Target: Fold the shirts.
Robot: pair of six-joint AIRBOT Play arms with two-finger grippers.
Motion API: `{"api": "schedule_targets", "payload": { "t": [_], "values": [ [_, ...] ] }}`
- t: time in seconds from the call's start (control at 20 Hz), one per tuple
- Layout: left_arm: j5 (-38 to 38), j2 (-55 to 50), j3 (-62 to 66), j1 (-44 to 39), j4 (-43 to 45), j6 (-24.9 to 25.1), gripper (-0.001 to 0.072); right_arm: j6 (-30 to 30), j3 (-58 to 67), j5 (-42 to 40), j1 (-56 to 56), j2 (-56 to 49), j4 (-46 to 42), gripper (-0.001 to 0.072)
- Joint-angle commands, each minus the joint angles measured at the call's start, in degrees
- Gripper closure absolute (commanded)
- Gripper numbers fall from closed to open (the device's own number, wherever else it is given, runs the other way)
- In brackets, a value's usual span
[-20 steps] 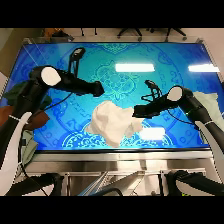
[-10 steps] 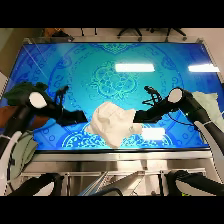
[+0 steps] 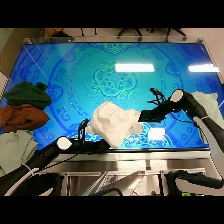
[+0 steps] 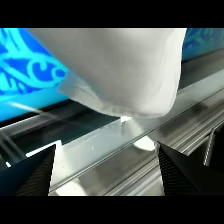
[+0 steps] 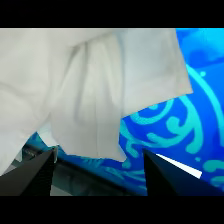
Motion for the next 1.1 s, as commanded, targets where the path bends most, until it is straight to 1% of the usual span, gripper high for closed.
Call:
{"api": "schedule_targets", "payload": {
  "t": [0.0, 0.05, 0.15, 0.25, 0.3, 0.35, 0.4, 0.45, 0.5, 0.55, 0.6, 0.65, 0.8, 0.85, 0.95, 1.05],
  "values": [
    [7.8, -5.8, 2.8, -4.3, -3.5, 0.4, 0.0121, -6.3, 0.0, 0.5, -0.4, -3.7, 5.1, 0.0112],
    [7.0, -8.1, 5.2, -4.3, -3.5, 1.3, 0.0126, -7.3, 0.0, 0.5, -0.4, -4.7, 6.5, 0.0112],
    [6.0, -11.9, 9.3, -3.9, -2.8, 3.3, 0.0126, -8.7, 0.0, 0.5, -0.4, -6.4, 6.3, 0.0112],
    [1.8, -14.7, 12.7, -2.1, 1.3, 3.6, 0.0128, -9.6, 0.0, 0.6, -0.4, -7.8, 6.4, 0.0112],
    [-1.1, -15.6, 13.9, -0.7, 3.0, 3.6, 0.0270, -10.1, 0.0, 0.6, -0.4, -8.3, 6.4, 0.0113],
    [-3.9, -16.2, 14.6, 0.8, 4.1, 3.6, 0.0530, -10.3, 0.0, 0.7, -0.4, -8.7, 6.5, 0.0114],
    [-6.2, -16.5, 15.2, 2.1, 4.6, 4.1, 0.0643, -11.3, -0.1, 0.8, -0.4, -8.9, 6.5, 0.0121],
    [-7.6, -16.4, 15.3, 3.4, 4.4, 4.5, 0.0644, -11.6, 0.0, 0.7, -0.4, -9.0, 6.5, 0.0224],
    [-8.2, -16.0, 15.3, 4.3, 4.5, 4.5, 0.0694, -12.0, 0.0, 0.7, -0.4, -9.2, 6.6, 0.0404],
    [-8.4, -15.3, 15.3, 5.2, 4.5, 4.9, 0.0694, -13.4, 0.0, 0.7, -0.4, -9.1, 6.7, 0.0561],
    [-8.3, -14.4, 15.3, 5.9, 4.5, 4.9, 0.0694, -14.8, 0.0, 0.7, -0.4, -9.1, 8.1, 0.0661],
    [-8.3, -13.0, 15.3, 6.7, 4.5, 4.9, 0.0694, -15.7, 0.0, 0.8, -0.4, -9.1, 9.8, 0.0686],
    [-8.5, -6.7, 15.3, 10.1, 4.5, 5.3, 0.0694, -18.3, 2.2, 2.1, -0.5, -8.8, 16.0, 0.0686],
    [-9.5, -3.8, 15.7, 11.7, 4.6, 5.4, 0.0694, -18.3, 4.0, 2.5, -0.5, -8.2, 16.6, 0.0686],
    [-15.1, 1.2, 19.6, 15.5, 5.7, 6.3, 0.0695, -18.2, 10.5, 3.0, -0.6, -5.9, 16.5, 0.0686],
    [-21.5, 6.0, 27.1, 19.2, 6.0, 6.3, 0.0695, -17.9, 19.8, 3.7, -0.6, -2.2, 16.5, 0.0687]
  ]
}}
